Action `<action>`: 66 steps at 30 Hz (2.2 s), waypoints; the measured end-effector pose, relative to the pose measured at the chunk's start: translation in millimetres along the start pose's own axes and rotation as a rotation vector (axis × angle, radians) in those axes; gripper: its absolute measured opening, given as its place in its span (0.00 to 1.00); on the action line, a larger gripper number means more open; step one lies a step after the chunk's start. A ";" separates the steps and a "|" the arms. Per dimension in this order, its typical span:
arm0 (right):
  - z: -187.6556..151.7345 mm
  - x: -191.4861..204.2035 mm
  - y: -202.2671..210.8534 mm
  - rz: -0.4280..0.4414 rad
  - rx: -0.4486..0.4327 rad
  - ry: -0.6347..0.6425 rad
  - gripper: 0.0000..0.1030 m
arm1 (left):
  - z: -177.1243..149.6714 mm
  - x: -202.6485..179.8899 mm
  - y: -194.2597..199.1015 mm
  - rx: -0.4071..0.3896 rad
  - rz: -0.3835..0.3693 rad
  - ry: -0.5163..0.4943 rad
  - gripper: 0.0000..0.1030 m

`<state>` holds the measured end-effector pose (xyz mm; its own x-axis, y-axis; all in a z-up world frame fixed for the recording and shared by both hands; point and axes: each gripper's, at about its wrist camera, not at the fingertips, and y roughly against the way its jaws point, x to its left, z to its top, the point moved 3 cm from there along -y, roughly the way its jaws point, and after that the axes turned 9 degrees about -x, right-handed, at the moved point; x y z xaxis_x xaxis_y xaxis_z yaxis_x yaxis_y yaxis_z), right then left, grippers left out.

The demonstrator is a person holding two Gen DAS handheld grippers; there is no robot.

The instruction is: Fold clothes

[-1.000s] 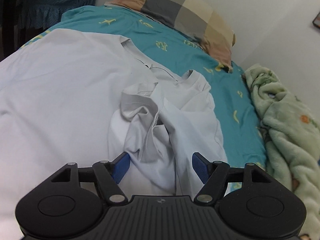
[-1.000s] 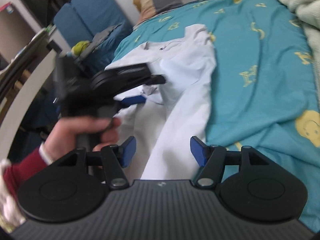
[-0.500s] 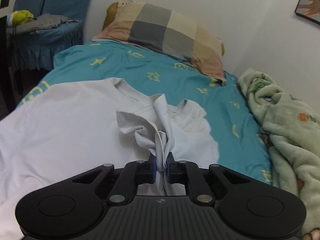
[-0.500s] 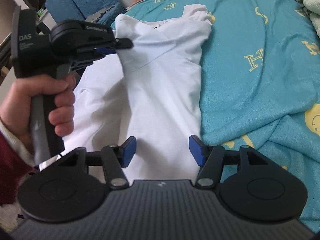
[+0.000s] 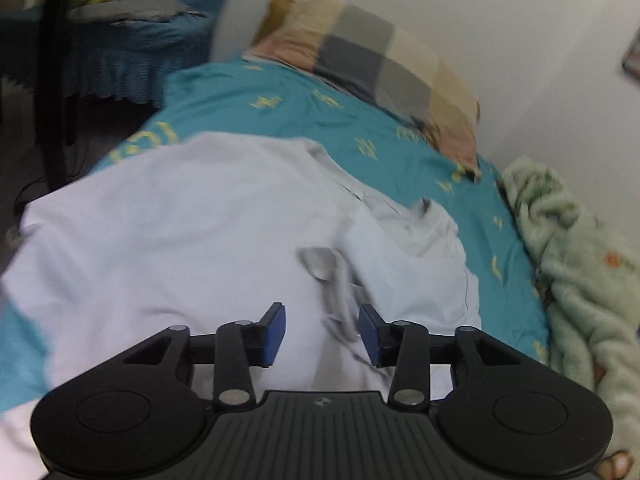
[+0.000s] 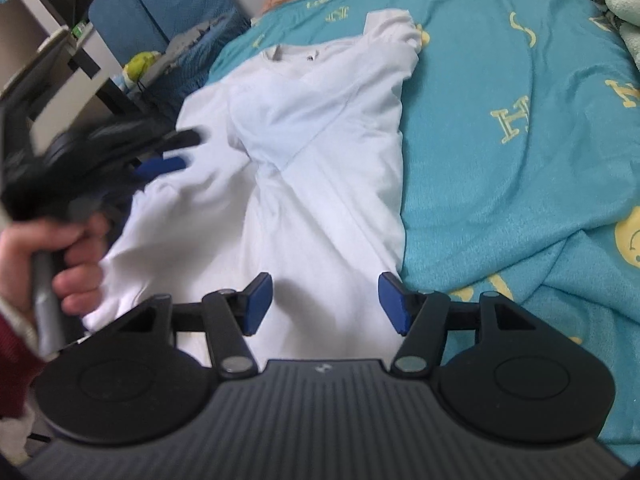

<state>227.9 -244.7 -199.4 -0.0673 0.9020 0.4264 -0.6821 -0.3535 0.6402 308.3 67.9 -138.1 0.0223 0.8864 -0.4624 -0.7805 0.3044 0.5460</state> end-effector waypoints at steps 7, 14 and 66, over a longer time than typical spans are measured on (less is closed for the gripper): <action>3.2 4.9 -8.7 -0.006 -0.023 -0.001 0.60 | 32.5 154.9 43.5 -0.096 0.137 0.403 0.66; 5.5 9.6 -20.6 -0.018 -0.033 -0.001 0.60 | 22.6 202.1 19.9 -0.056 0.106 0.538 0.64; 53.0 -35.9 20.1 0.043 -0.253 -0.186 0.61 | -51.0 -108.6 35.5 -0.047 -0.019 -0.488 0.56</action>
<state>255.2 -297.4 -168.0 0.0180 0.8184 0.5744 -0.8424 -0.2970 0.4497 246.3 -35.3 -104.1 0.3177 0.9444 -0.0846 -0.8045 0.3157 0.5031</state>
